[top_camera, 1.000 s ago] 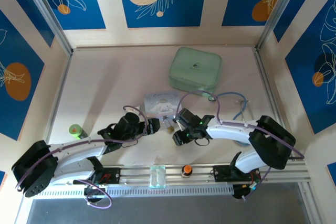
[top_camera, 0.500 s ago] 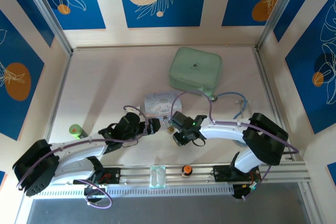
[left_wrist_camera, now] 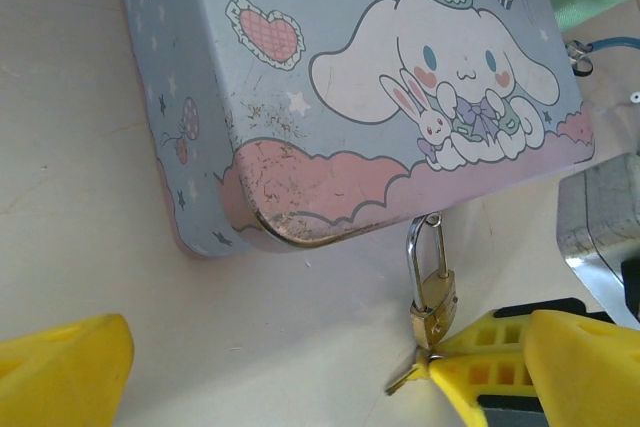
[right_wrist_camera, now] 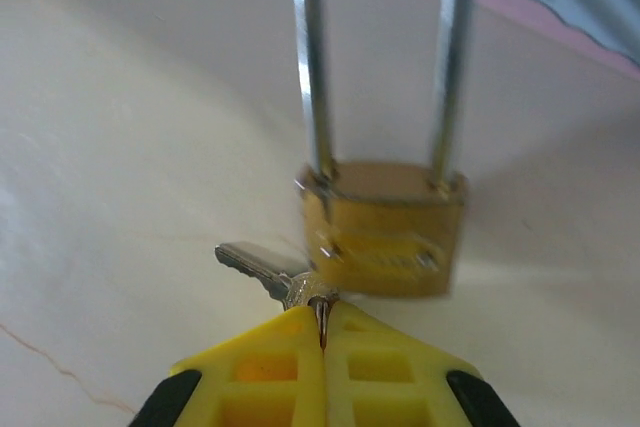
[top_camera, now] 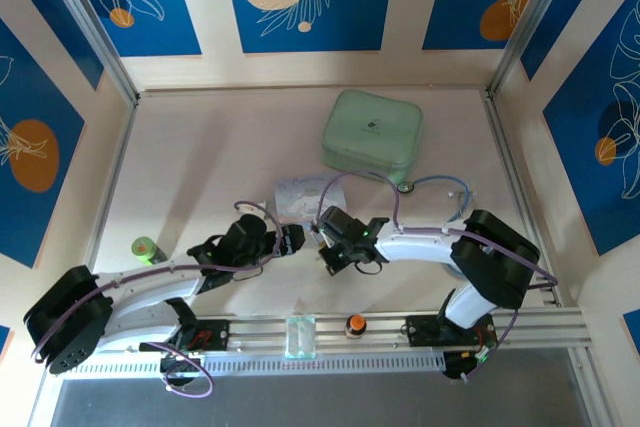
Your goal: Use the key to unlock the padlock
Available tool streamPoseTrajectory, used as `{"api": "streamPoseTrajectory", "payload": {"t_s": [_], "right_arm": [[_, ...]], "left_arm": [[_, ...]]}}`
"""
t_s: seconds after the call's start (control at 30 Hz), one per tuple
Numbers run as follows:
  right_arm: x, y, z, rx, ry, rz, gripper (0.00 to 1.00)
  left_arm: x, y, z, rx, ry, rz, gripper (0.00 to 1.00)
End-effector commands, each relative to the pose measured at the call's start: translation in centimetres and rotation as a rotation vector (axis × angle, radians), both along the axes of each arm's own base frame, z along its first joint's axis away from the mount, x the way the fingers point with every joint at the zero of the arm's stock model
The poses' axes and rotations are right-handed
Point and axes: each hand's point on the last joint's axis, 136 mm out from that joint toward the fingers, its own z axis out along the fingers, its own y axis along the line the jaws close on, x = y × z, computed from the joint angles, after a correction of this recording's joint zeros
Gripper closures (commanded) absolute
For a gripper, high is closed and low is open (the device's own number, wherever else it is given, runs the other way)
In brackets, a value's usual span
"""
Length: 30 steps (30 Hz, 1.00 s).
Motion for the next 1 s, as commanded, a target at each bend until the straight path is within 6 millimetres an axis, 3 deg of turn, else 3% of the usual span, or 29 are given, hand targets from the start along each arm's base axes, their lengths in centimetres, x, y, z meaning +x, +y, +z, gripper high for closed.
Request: {"api": "streamPoseTrajectory", "payload": {"t_s": [0.0,0.3,0.53,0.67,0.83,0.97], "right_arm": [[-3.0,0.1,-2.3,0.056,0.157,0.029,1.0],[-3.1,0.3,-0.3,0.134,0.169,-0.039,1.0],[-2.3,0.6,2.4,0.221,0.151,-0.136,1.0],[-1.3,0.5,4.3,0.261,0.122,-0.208,1.0],[-0.3,0.5,6.8,0.297,0.085,-0.27,1.0],[0.5,0.4,8.8,0.351,0.052,-0.319,1.0]], "left_arm": [[0.1,-0.4,0.2,-0.009,-0.009,0.002,0.01],[0.0,-0.9,0.2,-0.068,0.012,0.012,0.01],[-0.1,-1.2,2.6,-0.219,-0.043,0.041,0.06],[-0.4,-1.8,4.0,-0.276,-0.053,0.035,0.14],[-1.1,-3.4,5.6,-0.303,-0.075,-0.019,0.33],[-1.6,-4.4,6.4,-0.296,-0.088,-0.05,0.4]]}}
